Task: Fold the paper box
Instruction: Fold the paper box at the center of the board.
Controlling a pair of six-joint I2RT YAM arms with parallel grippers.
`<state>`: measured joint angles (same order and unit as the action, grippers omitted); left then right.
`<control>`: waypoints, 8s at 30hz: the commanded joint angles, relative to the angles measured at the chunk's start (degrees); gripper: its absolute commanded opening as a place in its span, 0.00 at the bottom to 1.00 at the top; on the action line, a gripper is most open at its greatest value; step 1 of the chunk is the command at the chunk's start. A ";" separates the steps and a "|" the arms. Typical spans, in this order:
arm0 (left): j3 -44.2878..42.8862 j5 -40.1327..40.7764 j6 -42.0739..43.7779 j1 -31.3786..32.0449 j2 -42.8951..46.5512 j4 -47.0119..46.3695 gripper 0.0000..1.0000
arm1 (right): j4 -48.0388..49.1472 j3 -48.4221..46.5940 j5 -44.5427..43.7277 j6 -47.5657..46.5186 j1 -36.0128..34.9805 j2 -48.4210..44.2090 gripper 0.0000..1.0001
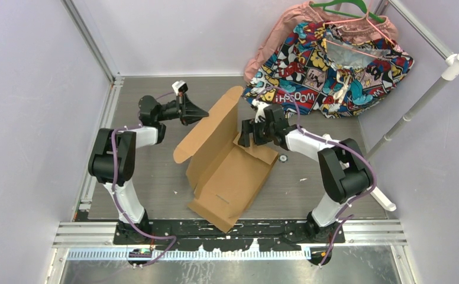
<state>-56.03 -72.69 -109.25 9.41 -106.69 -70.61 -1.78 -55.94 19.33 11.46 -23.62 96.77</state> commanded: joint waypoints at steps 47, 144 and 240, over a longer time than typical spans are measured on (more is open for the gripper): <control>-8.10 0.65 26.34 2.12 7.50 33.30 0.00 | 0.29 12.60 -30.60 1.20 -10.61 -8.93 0.40; -16.94 3.43 29.43 -0.34 7.09 44.78 0.12 | -13.09 -4.80 -57.93 6.52 -15.82 13.53 0.11; -7.22 55.61 72.82 -1.11 6.76 85.62 0.00 | -15.64 -8.20 -47.50 12.68 -13.20 14.70 0.01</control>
<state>-64.29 -18.15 -35.44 6.98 -103.55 17.41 -13.74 -65.10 -30.74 22.83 -37.28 108.53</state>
